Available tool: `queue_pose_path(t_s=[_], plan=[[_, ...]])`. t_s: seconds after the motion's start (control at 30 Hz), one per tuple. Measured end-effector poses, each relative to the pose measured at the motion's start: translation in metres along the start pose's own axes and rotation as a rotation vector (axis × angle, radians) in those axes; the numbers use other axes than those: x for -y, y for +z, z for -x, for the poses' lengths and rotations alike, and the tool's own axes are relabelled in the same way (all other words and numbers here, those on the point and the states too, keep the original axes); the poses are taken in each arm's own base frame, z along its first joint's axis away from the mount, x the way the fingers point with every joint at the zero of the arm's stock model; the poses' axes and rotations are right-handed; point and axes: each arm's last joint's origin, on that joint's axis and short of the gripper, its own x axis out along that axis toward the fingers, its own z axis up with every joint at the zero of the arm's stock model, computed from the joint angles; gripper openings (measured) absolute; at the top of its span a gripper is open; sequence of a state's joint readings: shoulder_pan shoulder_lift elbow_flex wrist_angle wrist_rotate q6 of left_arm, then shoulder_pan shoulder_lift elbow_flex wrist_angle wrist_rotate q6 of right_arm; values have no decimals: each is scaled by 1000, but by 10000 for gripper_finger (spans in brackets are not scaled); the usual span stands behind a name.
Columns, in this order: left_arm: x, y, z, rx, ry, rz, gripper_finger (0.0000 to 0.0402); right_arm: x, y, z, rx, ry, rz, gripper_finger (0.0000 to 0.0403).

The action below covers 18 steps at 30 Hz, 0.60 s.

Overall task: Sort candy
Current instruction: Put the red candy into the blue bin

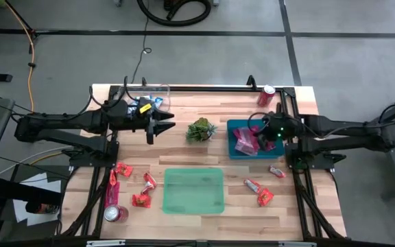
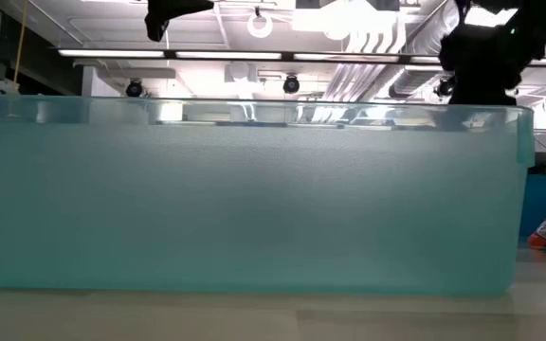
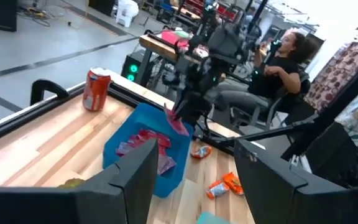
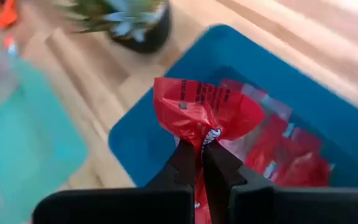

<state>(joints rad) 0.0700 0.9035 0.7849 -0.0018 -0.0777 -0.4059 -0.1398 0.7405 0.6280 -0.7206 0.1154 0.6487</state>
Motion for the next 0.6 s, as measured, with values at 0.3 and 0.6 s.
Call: queue_pose_path(t_s=[0.3, 0.6], plan=[[-1, 0, 0, 6, 16, 9, 200, -2, -7, -66, -10, -59, -179, 0], [-1, 0, 0, 9, 23, 9, 200, -3, 0, -116, -158, -219, -210, 10]])
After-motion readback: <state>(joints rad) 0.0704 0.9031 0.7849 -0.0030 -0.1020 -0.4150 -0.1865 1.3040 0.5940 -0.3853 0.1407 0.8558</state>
